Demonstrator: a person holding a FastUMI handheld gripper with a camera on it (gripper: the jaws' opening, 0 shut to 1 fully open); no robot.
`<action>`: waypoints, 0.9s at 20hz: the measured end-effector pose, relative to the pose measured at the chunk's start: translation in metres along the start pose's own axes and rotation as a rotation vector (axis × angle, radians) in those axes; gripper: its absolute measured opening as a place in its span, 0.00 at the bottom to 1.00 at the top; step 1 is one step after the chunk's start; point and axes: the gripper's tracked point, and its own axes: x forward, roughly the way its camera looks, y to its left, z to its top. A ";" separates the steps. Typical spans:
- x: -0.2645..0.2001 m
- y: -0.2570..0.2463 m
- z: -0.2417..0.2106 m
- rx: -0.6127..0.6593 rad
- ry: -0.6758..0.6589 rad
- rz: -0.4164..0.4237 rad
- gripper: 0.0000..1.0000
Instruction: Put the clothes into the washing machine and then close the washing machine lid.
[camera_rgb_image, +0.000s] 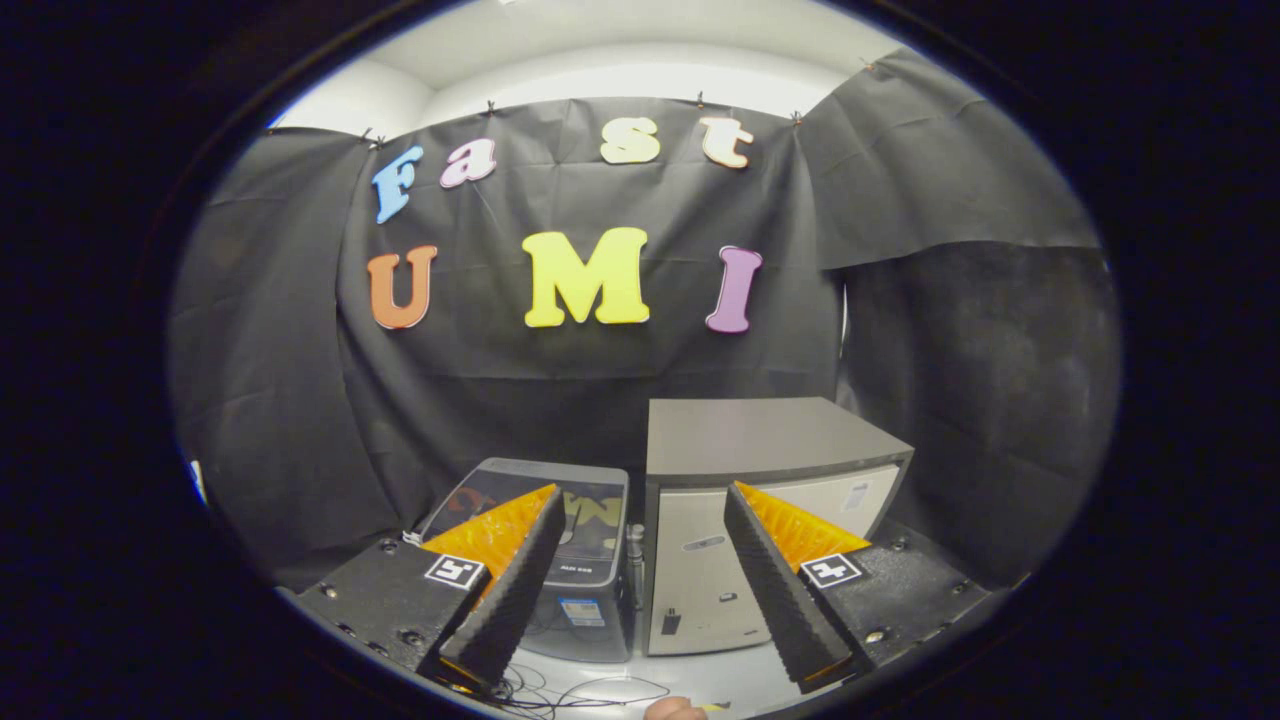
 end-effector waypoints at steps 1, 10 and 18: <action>0.001 0.000 0.001 -0.001 0.000 0.000 1.00; 0.004 -0.005 0.000 0.009 0.003 -0.004 1.00; 0.002 -0.008 -0.002 0.012 0.006 0.003 1.00</action>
